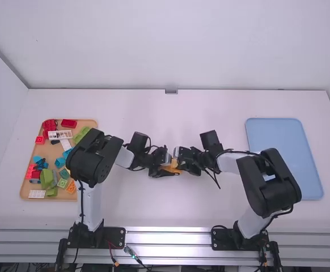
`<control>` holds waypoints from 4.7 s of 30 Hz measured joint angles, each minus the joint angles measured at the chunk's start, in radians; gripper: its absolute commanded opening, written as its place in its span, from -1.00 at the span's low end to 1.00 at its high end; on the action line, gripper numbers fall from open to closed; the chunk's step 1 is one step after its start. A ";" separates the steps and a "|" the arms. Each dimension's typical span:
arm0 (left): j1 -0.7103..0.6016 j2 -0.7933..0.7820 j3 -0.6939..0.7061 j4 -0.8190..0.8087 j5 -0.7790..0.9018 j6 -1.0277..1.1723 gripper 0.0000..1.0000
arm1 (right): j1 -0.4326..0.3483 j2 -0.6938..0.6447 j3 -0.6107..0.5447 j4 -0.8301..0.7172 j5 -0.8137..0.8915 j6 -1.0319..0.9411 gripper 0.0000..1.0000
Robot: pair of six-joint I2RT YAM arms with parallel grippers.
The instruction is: Assemble lego blocks to make yellow taxi
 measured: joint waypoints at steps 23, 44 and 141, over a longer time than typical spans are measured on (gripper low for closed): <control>0.000 0.000 0.000 0.000 0.001 0.002 0.16 | -0.002 -0.003 0.000 -0.014 -0.001 0.003 -0.24; 0.000 0.000 -0.001 -0.001 0.005 -0.001 0.15 | -0.008 -0.003 -0.002 -0.007 -0.023 0.006 -0.52; -0.002 -0.006 0.011 -0.097 0.027 0.105 0.03 | 0.045 -0.029 0.017 -0.072 -0.040 0.060 -1.00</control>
